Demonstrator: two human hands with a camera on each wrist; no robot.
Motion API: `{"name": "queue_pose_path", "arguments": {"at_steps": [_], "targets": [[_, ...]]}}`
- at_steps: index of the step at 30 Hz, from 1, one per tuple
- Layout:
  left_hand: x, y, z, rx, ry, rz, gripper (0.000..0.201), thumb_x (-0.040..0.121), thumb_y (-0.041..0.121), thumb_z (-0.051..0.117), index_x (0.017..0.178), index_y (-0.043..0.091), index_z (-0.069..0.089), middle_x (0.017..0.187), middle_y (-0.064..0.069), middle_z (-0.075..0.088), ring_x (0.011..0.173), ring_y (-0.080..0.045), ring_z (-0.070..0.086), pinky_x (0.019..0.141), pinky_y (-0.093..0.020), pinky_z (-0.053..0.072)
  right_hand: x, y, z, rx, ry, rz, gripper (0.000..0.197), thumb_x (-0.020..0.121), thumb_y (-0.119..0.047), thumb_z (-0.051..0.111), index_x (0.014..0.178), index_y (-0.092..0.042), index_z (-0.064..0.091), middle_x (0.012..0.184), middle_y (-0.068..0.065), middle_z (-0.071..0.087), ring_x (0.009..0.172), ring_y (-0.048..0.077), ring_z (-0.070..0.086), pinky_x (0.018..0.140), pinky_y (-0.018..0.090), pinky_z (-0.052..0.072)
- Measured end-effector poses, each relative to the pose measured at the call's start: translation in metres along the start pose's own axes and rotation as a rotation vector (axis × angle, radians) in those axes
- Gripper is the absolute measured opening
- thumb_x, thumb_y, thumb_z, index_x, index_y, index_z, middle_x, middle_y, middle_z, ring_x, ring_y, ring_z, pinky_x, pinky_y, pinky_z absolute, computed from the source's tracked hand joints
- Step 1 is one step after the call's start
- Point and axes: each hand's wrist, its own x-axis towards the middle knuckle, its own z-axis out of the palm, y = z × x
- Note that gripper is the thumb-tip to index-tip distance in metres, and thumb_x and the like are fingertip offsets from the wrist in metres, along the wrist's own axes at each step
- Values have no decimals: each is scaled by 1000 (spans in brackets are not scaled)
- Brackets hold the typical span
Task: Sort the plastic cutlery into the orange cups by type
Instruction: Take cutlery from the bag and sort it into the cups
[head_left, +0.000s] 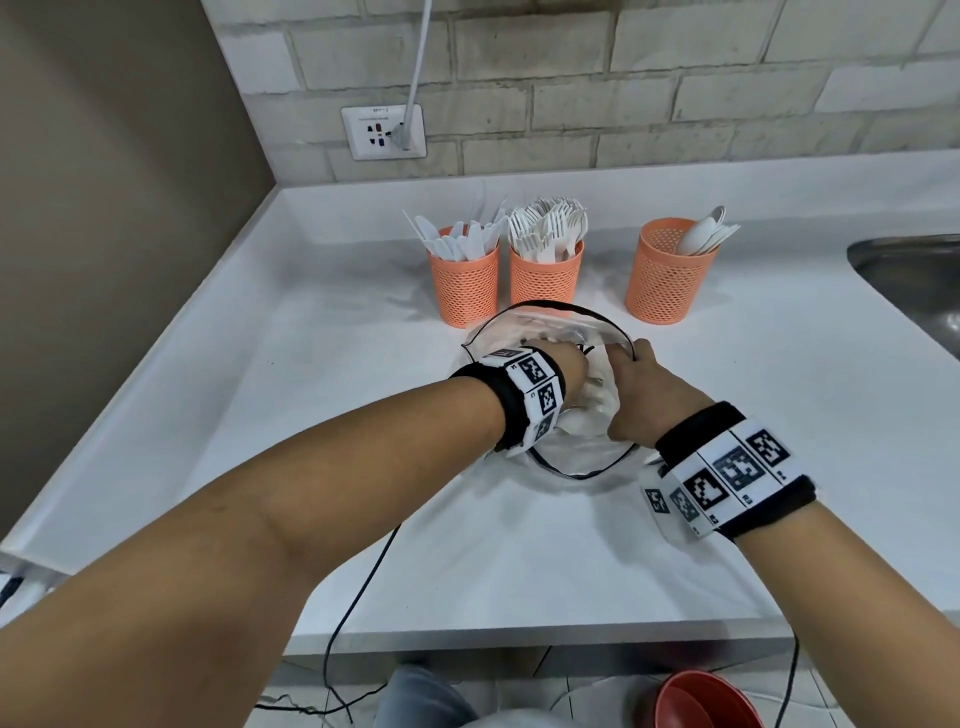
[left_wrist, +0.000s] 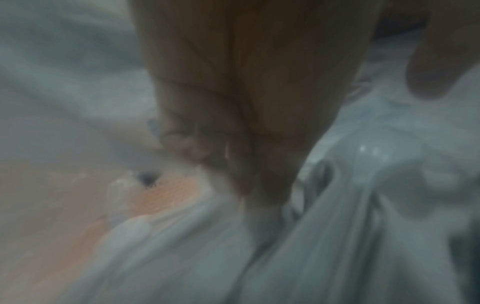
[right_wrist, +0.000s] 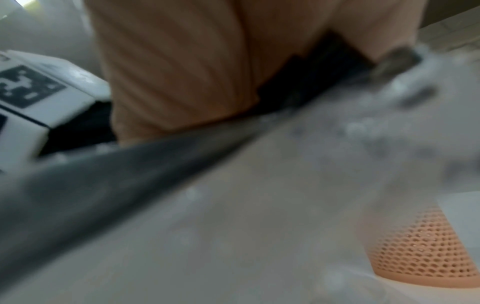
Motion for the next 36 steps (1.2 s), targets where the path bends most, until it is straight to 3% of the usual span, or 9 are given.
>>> {"name": "queue_pose_path", "arguments": {"at_steps": [5,9,13,16,19,21,23,29,36], "targets": [[1,-3,-6,-131,42,23,31,94,30,48,114,10,61,120,-8,62,111,-25,58,81,-30,40,2,3,-3,7,-10,3,74,72,0,62,136,-10,26,124,13,30,93,35,58,71,36,47],[6,5,-5,-13,-4,73,41,101,32,34,134,14,49,146,-8,41,139,-30,31,113,-42,22,3,1,-5,-15,-11,10,72,74,-1,62,136,-9,26,127,13,29,97,36,58,70,34,44],[13,5,9,-48,-90,46,35,91,28,57,125,34,53,139,5,48,136,-24,36,111,-46,24,3,2,-4,-19,-19,14,70,74,-1,61,134,-9,28,125,12,30,98,36,58,74,37,47],[13,4,9,-21,-153,8,46,85,27,66,127,37,51,144,6,39,142,-31,19,113,-56,13,4,2,-4,-17,-27,11,71,72,-1,62,134,-10,28,124,12,30,96,36,58,73,37,48],[12,2,8,-125,-126,73,41,93,22,57,132,18,49,117,-2,45,114,-18,38,109,-37,22,5,3,-4,-11,-24,7,71,72,0,62,134,-10,28,123,12,31,95,36,58,71,37,48],[7,-3,5,-218,-65,94,36,96,17,49,131,7,50,106,-1,53,103,-17,43,85,-21,38,6,4,-4,-5,-21,1,71,73,0,61,134,-10,28,123,12,31,93,35,58,71,37,48],[2,-7,-4,-308,5,82,30,93,8,47,122,6,53,99,-5,56,99,-20,51,67,-17,36,8,6,-5,8,-22,-2,71,73,1,60,135,-10,27,124,13,31,93,35,58,75,38,50],[-17,-22,-17,-423,241,100,35,87,11,57,118,27,56,119,4,60,108,-17,55,79,-26,40,12,10,-9,23,-27,10,79,72,-2,63,139,-15,23,125,12,31,96,34,57,80,38,50],[-24,-24,-15,-522,208,62,18,88,22,51,103,20,62,111,-1,64,103,-22,56,80,-27,41,15,9,-9,46,-47,11,81,72,-3,64,141,-13,22,127,12,31,106,35,56,90,41,50]]}}
